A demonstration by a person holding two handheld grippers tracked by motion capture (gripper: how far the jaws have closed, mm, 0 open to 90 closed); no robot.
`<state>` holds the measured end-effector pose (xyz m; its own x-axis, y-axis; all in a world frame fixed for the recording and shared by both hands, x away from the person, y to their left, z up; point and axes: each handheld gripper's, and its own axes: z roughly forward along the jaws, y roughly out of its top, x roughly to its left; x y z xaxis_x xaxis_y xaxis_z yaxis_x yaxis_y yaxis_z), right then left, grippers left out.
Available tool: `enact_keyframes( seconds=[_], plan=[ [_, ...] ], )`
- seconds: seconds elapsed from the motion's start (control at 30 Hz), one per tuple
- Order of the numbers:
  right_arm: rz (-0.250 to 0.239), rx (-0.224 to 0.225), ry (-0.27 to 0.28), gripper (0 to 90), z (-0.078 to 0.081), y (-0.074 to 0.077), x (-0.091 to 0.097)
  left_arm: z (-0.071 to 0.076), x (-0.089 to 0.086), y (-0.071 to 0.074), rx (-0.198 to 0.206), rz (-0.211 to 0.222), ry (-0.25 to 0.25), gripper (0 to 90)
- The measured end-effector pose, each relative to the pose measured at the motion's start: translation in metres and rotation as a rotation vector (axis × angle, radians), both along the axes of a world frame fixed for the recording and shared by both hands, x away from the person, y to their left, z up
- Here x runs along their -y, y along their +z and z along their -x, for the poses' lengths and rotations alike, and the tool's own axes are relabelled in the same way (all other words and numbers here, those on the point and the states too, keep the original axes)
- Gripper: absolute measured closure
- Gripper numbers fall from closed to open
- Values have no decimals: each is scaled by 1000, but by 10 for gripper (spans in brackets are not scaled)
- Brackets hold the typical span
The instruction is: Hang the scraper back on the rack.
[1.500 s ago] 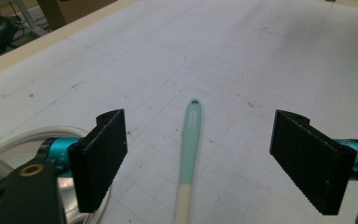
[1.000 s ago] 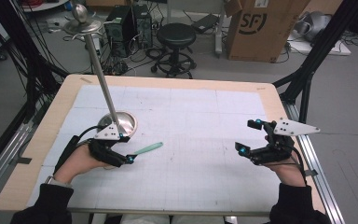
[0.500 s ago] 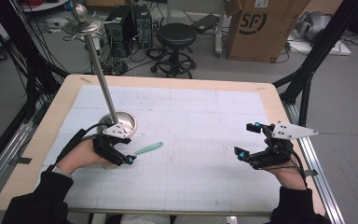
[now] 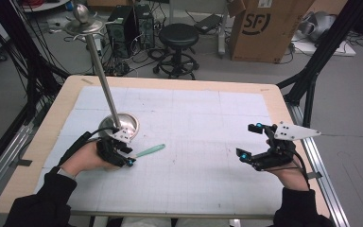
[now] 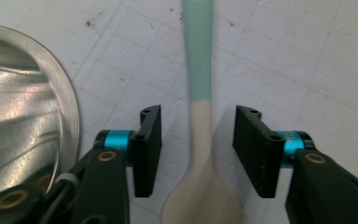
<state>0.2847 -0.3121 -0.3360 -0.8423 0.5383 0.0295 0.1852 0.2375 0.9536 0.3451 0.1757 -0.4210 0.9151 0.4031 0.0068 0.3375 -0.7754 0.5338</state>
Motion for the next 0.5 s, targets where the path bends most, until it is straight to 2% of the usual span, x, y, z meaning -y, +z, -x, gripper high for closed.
enact_keyframes(
  seconds=[0.17,0.27,0.33,0.4,0.5],
  plan=[
    [4,-8,7,29,-1,-2,-2,-3,11,5,-32,-81,-34,674],
    [5,-8,9,29,-1,-2,-2,-7,14,7,-59,-106,-40,691],
    [5,-9,11,30,0,-2,-2,-8,16,8,-65,-119,-46,745],
    [5,-10,7,29,-1,-3,-1,-10,15,7,-78,-109,-41,786],
    [4,-18,6,30,-1,-4,-1,-12,12,7,-100,-92,-35,794]
  ],
)
